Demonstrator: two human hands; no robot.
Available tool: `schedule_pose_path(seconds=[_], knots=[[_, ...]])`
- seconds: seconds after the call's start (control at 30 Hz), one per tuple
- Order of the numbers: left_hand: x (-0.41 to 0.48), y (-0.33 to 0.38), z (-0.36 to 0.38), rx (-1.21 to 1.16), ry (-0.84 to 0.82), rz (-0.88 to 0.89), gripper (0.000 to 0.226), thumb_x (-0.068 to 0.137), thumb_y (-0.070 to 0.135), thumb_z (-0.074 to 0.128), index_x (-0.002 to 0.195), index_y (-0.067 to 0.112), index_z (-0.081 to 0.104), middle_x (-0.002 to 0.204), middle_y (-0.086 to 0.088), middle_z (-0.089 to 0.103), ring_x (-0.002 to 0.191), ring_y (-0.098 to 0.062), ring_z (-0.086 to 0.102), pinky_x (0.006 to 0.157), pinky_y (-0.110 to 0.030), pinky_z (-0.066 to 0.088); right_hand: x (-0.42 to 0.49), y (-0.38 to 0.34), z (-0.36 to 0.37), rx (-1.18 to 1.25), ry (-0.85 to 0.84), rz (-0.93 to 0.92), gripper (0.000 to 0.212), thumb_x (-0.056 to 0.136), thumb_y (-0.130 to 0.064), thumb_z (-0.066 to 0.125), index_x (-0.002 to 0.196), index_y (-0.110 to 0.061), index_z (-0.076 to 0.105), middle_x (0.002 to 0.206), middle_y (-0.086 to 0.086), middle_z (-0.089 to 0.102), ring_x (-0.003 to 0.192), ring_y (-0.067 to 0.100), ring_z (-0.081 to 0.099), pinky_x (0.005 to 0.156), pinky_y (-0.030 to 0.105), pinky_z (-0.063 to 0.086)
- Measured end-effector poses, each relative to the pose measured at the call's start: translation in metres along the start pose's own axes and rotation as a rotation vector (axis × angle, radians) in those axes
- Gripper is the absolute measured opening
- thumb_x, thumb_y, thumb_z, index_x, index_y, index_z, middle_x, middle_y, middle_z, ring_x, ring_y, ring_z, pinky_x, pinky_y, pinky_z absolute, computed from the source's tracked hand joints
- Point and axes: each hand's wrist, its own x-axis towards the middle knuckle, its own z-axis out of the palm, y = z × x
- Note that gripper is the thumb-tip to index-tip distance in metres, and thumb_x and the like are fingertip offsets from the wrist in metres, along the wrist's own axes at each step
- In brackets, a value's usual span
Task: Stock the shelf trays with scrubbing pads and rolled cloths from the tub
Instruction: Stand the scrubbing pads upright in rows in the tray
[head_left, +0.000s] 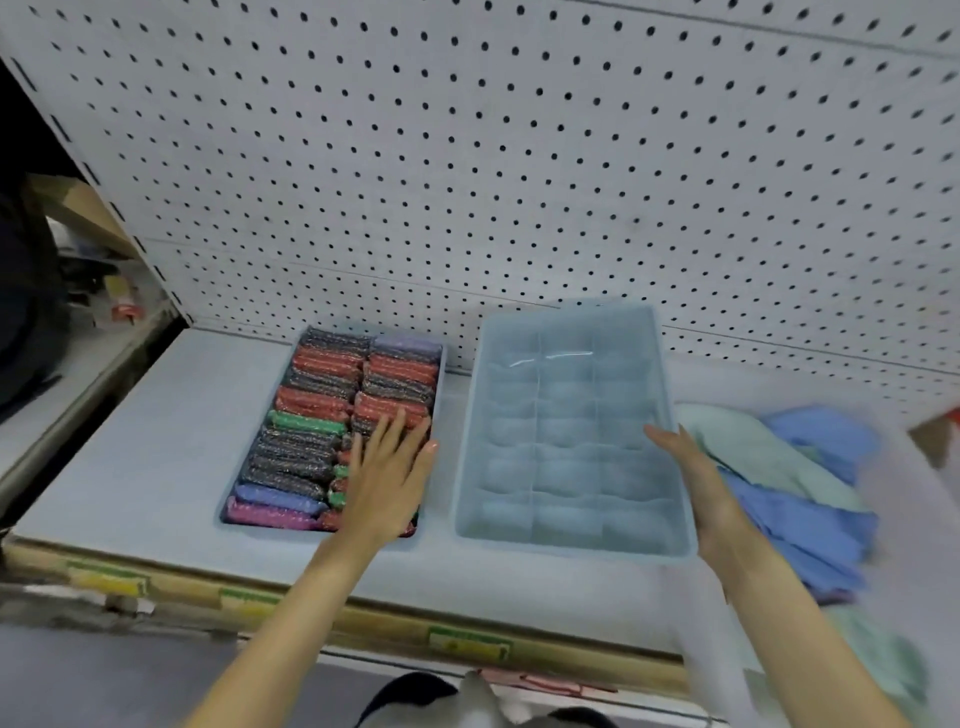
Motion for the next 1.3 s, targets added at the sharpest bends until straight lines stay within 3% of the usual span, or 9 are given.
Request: schedule_pose_path(seconds=[0.07, 0.17, 0.4, 0.53, 0.7, 0.97, 1.13, 1.3], knots=[[0.0, -0.004, 0.007, 0.151, 0.008, 0.015, 0.096, 0.071, 0.075, -0.028, 0.15, 0.037, 0.012, 0.158, 0.009, -0.004, 0.146, -0.011, -0.011, 0.118, -0.039, -0.01, 0.003, 0.004, 0.002, -0.009, 0.005, 0.008, 0.037, 0.087, -0.028, 0.06, 0.124, -0.027, 0.058, 0.107, 0.004, 0.071, 0.088, 0.023, 0.071, 0.06, 0.031, 0.055], [0.0, -0.006, 0.011, 0.208, 0.021, 0.017, 0.085, 0.075, 0.071, -0.029, 0.147, 0.038, 0.003, 0.155, 0.009, -0.01, 0.145, -0.012, -0.014, 0.118, -0.04, -0.01, 0.012, 0.012, 0.01, -0.01, 0.021, 0.023, 0.032, 0.087, -0.024, 0.059, 0.12, -0.024, 0.06, 0.105, 0.007, 0.071, 0.086, 0.026, 0.071, 0.066, 0.036, 0.055], [0.002, -0.032, 0.001, 0.224, 0.01, 0.055, 0.074, 0.082, 0.069, -0.023, 0.145, 0.041, 0.002, 0.157, 0.01, -0.008, 0.145, -0.01, -0.016, 0.118, -0.038, -0.01, 0.03, 0.039, 0.026, 0.027, 0.047, 0.147, 0.043, 0.083, -0.03, 0.064, 0.124, -0.02, 0.058, 0.111, 0.013, 0.069, 0.094, 0.033, 0.069, 0.069, 0.043, 0.056], [0.003, -0.046, -0.006, 0.223, -0.005, 0.076, 0.072, 0.084, 0.068, -0.021, 0.146, 0.04, 0.004, 0.158, 0.009, -0.006, 0.145, -0.009, -0.015, 0.118, -0.037, -0.011, 0.034, 0.055, 0.035, 0.066, 0.013, 0.167, 0.037, 0.085, -0.027, 0.061, 0.122, -0.025, 0.057, 0.111, 0.012, 0.069, 0.096, 0.034, 0.068, 0.07, 0.046, 0.056], [0.003, -0.044, -0.005, 0.288, -0.016, 0.091, 0.074, 0.084, 0.067, -0.022, 0.148, 0.039, 0.0, 0.158, 0.006, -0.01, 0.145, -0.014, -0.018, 0.118, -0.041, -0.011, 0.048, 0.074, 0.039, 0.062, 0.053, 0.203, 0.038, 0.088, -0.031, 0.061, 0.125, -0.026, 0.057, 0.114, 0.009, 0.069, 0.101, 0.034, 0.067, 0.087, 0.055, 0.051], [0.008, -0.039, -0.001, 0.386, -0.043, 0.117, 0.073, 0.084, 0.067, -0.022, 0.149, 0.038, -0.003, 0.158, 0.0, -0.011, 0.145, -0.02, -0.016, 0.118, -0.047, -0.007, 0.055, 0.079, 0.046, -0.138, 0.169, 0.066, 0.026, 0.1, -0.021, 0.046, 0.123, -0.022, 0.058, 0.112, 0.002, 0.069, 0.097, 0.021, 0.068, 0.078, 0.038, 0.056], [0.011, -0.038, 0.002, 0.361, -0.029, 0.133, 0.068, 0.089, 0.066, -0.011, 0.149, 0.038, 0.005, 0.158, -0.001, -0.003, 0.146, -0.02, -0.009, 0.118, -0.05, -0.004, 0.055, 0.081, 0.042, -0.242, 0.214, 0.026, 0.024, 0.1, -0.014, 0.041, 0.115, -0.02, 0.059, 0.117, 0.007, 0.065, 0.101, 0.023, 0.065, 0.09, 0.044, 0.052], [0.01, -0.036, 0.0, 0.345, -0.061, 0.125, 0.076, 0.083, 0.071, -0.017, 0.149, 0.039, 0.003, 0.159, 0.001, -0.009, 0.146, -0.017, -0.015, 0.117, -0.048, -0.009, 0.048, 0.084, 0.044, -0.294, 0.269, 0.027, 0.03, 0.1, -0.017, 0.042, 0.128, -0.014, 0.053, 0.123, 0.009, 0.06, 0.109, 0.025, 0.06, 0.093, 0.038, 0.05]])
